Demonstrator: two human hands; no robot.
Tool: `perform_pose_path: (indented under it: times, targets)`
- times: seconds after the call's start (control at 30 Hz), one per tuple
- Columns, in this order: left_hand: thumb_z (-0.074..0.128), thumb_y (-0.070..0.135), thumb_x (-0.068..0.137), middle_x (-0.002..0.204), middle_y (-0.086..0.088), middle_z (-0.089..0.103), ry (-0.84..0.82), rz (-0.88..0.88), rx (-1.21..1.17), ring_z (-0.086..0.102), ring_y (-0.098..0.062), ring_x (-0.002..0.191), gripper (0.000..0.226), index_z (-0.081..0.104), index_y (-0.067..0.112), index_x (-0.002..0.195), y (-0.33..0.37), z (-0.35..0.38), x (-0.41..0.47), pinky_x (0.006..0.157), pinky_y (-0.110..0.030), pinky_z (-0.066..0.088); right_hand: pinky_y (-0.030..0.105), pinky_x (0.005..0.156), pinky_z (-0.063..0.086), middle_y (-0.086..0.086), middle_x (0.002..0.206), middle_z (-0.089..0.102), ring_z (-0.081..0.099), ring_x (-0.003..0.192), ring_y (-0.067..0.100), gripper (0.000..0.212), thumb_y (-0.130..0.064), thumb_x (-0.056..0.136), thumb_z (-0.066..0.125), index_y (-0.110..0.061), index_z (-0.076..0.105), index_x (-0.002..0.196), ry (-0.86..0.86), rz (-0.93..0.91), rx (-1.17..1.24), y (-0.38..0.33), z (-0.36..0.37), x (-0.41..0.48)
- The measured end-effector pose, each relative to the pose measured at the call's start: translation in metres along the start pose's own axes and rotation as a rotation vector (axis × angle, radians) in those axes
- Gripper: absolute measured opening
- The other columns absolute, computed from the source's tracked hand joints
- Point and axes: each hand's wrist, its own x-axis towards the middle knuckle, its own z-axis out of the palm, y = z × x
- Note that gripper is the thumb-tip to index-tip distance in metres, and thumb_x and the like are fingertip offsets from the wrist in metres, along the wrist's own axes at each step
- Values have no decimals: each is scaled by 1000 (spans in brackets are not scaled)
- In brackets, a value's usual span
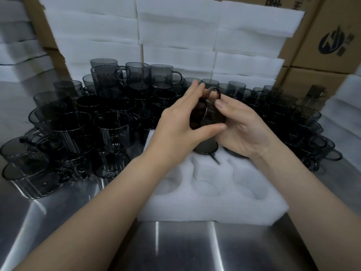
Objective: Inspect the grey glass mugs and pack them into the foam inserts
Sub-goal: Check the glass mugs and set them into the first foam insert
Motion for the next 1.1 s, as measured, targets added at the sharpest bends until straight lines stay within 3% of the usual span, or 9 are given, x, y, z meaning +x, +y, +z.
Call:
perform_pose_path:
  times: [0.1, 0.23, 0.43, 0.53, 0.63, 0.8, 0.9, 1.0, 1.1]
  targets:
    - [69, 35, 86, 140, 1, 54, 26, -68, -109, 48, -3, 129, 69, 41, 16, 146, 2, -3, 1, 107, -17, 37, 44, 105, 44, 20, 130, 51, 53, 120, 30, 48, -10, 97, 32, 3, 33, 143, -60, 18, -37, 1, -2, -1]
    - [57, 31, 96, 135, 6, 58, 27, -113, -156, 51, -2, 125, 51, 44, 22, 144, 3, -5, 2, 105, -18, 39, 45, 88, 53, 13, 116, 66, 64, 108, 27, 41, -14, 98, 39, -2, 46, 137, 2, 16, -82, 3, -4, 1]
    - [48, 35, 90, 95, 27, 62, 127, -103, -170, 56, 16, 93, 37, 63, 24, 122, 5, -5, 3, 82, -6, 41, 46, 74, 57, 19, 114, 65, 67, 101, 32, 34, -17, 98, 43, -1, 56, 126, 104, 0, -125, 5, -1, 2]
    - [39, 33, 94, 93, 16, 69, 211, -145, -198, 63, 2, 93, 35, 69, 23, 108, 4, -6, 7, 88, -23, 49, 46, 69, 59, 16, 106, 69, 69, 96, 31, 32, -14, 101, 37, -1, 58, 120, 157, -28, -183, 7, 2, 3]
    - [33, 31, 101, 91, 14, 71, 236, -153, -187, 65, -1, 91, 36, 70, 27, 101, 2, -5, 8, 87, -26, 50, 48, 73, 59, 15, 104, 70, 69, 97, 30, 32, -14, 102, 35, 0, 57, 121, 160, -12, -185, 8, 3, 3]
    - [27, 42, 101, 105, 13, 71, 212, -197, -226, 62, 0, 108, 50, 70, 21, 115, -2, -5, 8, 102, -29, 45, 47, 79, 58, 14, 108, 70, 67, 104, 29, 42, -34, 93, 47, -5, 60, 120, 139, 62, -167, 7, 5, 4]
    - [25, 48, 100, 116, 12, 69, 134, -206, -250, 58, 0, 116, 51, 65, 27, 123, -1, -5, 8, 104, -26, 42, 48, 78, 58, 14, 110, 67, 66, 105, 30, 36, -24, 90, 59, -3, 59, 120, 172, -5, -233, 8, 3, 3]
    - [39, 45, 98, 110, 24, 67, 103, -165, -227, 56, 9, 111, 29, 64, 44, 112, 4, -8, 7, 94, -11, 41, 55, 86, 55, 18, 121, 61, 61, 114, 34, 43, -8, 87, 60, -1, 53, 130, 207, -90, -247, 7, 0, 2]
    - [59, 44, 83, 117, 13, 65, 63, -190, -183, 59, 1, 112, 42, 63, 30, 122, 5, -14, 9, 100, -23, 46, 50, 86, 56, 10, 118, 65, 63, 112, 26, 44, 0, 82, 60, -8, 56, 125, 185, -142, -277, 6, -2, 0]
